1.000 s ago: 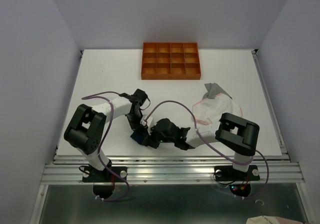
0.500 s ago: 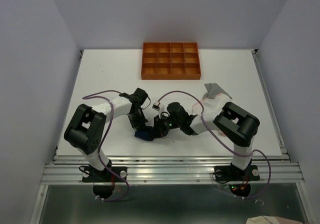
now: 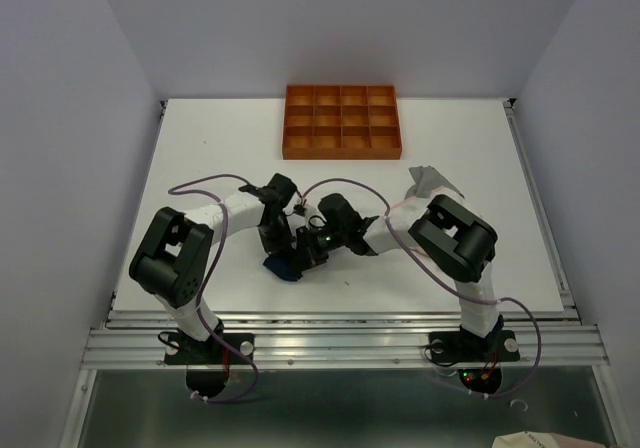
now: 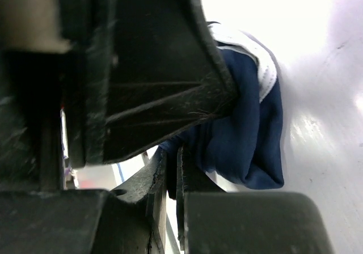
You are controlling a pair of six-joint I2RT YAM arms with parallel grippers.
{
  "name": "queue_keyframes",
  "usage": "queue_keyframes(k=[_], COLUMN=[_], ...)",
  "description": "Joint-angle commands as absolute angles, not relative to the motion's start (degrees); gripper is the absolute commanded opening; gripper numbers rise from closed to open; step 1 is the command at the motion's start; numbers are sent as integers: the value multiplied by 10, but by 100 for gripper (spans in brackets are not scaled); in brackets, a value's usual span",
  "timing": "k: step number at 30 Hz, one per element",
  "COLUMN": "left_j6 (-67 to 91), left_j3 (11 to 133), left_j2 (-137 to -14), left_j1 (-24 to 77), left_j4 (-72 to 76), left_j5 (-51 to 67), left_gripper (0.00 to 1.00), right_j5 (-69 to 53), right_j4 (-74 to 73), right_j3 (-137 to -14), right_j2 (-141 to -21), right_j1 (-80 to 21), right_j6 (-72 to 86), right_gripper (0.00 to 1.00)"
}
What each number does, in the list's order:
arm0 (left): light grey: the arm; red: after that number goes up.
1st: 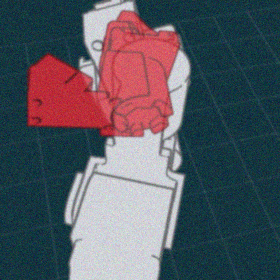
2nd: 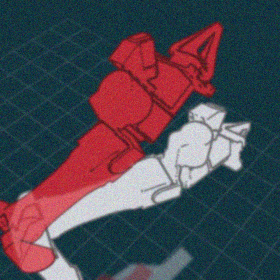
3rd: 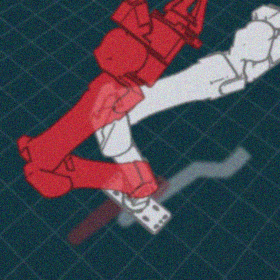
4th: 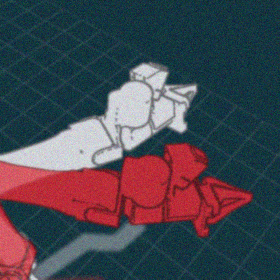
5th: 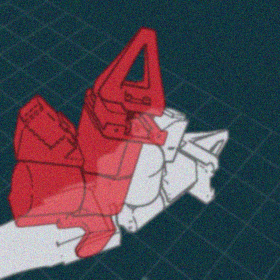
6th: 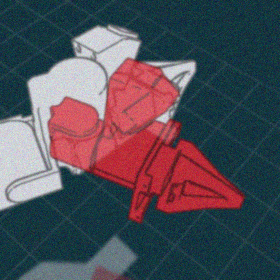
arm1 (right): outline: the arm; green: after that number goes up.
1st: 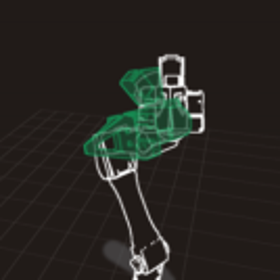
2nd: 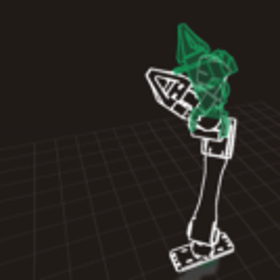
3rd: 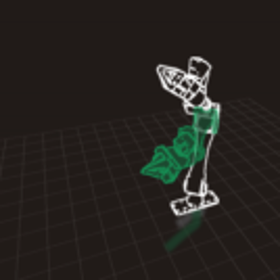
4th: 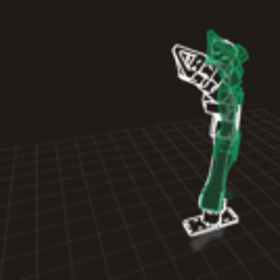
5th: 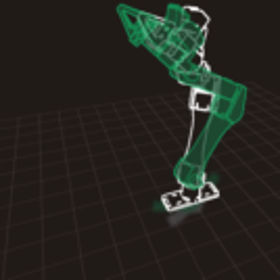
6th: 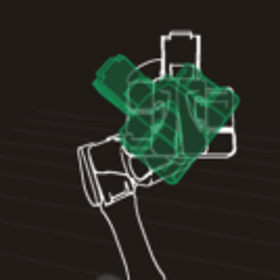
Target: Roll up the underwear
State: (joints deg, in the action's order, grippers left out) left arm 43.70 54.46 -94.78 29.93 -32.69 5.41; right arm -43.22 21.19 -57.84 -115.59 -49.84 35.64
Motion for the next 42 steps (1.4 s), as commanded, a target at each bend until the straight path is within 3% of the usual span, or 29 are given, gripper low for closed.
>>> queue_keyframes(k=[1,6,12,20,30,42], left_j6=[429,453,472,468,491,517], left_j3=[566,578,601,550,427,354], left_j2=[-952,-923,-886,-818,-722,-693], left_j1=[298,298,289,285,282,272], left_j4=[-281,-313,-345,-354,-313,-228], left_j5=[-17,-60,-119,-91,-18,42], left_gripper=[0,7,28,52,55,55], right_j5=[-402,-403,-419,-422,-389,-367], right_j4=[108,108,110,108,84,47], right_j3=[-600,-596,-599,-611,-616,-628], right_j2=[-1185,-1191,-1215,-1234,-1230,-1227], right_j1=[-501,-490,-480,-468,-468,-468], right_j6=[385,425,441,461,460,428], right_gripper=[1,1,1,1,1,1])
